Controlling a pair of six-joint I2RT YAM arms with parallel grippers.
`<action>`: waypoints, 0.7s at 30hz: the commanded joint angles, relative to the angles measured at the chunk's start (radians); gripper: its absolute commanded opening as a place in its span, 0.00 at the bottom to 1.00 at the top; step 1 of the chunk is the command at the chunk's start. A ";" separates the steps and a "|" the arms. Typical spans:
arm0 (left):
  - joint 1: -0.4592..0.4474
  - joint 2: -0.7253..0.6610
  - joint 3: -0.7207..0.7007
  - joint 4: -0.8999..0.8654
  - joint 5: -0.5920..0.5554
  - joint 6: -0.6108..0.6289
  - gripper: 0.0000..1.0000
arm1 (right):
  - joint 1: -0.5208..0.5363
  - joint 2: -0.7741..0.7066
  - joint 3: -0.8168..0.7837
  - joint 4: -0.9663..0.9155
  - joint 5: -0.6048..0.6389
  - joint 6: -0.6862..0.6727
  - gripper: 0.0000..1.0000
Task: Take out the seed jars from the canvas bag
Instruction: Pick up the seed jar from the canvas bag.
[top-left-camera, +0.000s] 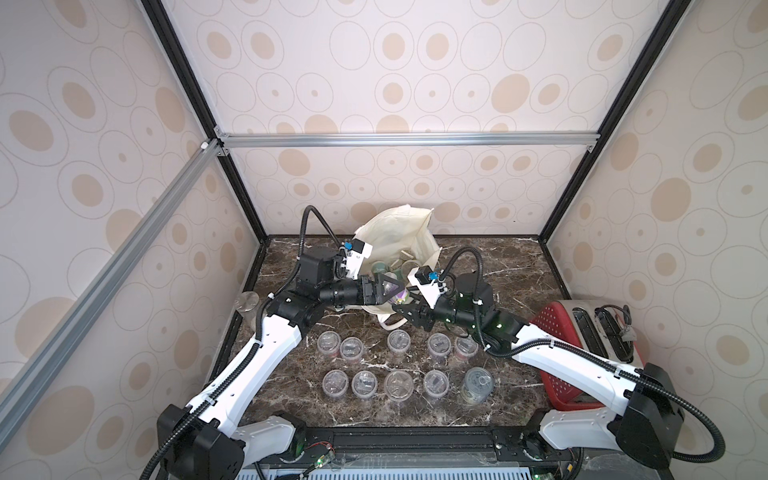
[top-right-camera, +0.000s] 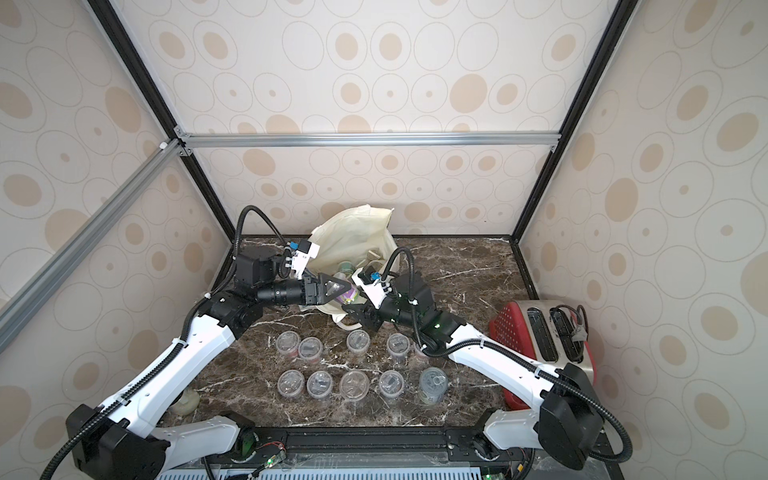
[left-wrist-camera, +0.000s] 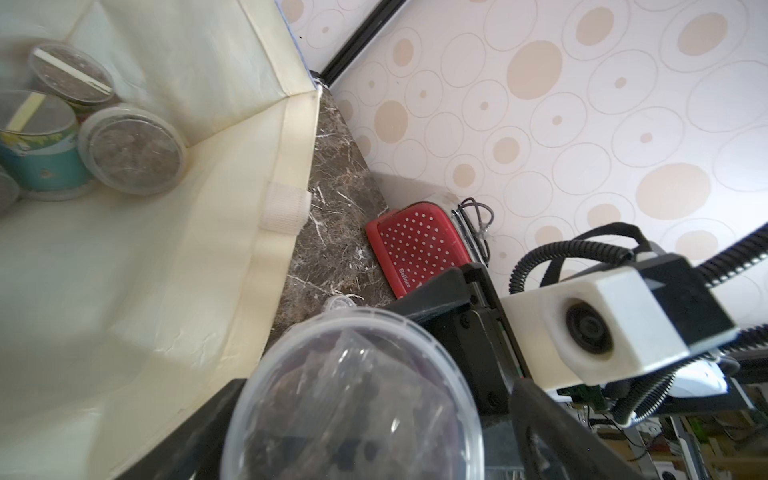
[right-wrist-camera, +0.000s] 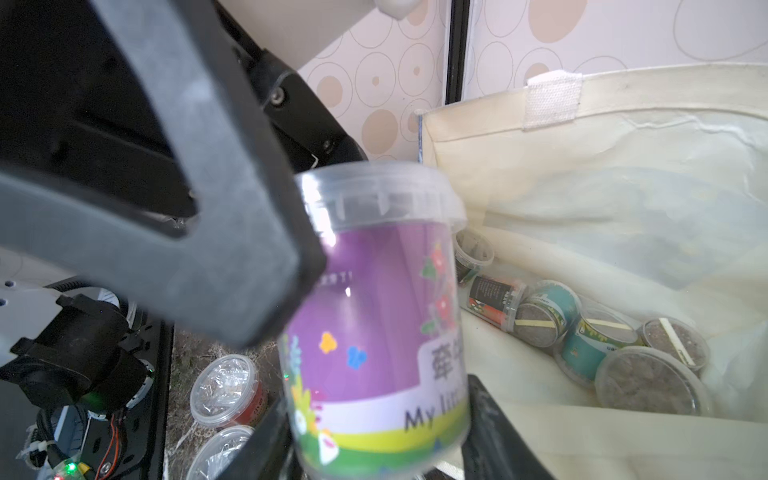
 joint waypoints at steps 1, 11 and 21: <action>0.004 -0.020 -0.017 0.056 0.086 0.009 0.95 | 0.015 -0.009 0.012 0.037 0.018 -0.067 0.52; 0.014 -0.068 -0.053 0.051 -0.043 0.037 0.61 | 0.022 -0.004 0.016 0.058 0.036 -0.084 0.57; 0.056 -0.192 -0.064 -0.034 -0.494 0.050 0.66 | 0.023 -0.032 -0.010 0.054 0.151 -0.069 0.89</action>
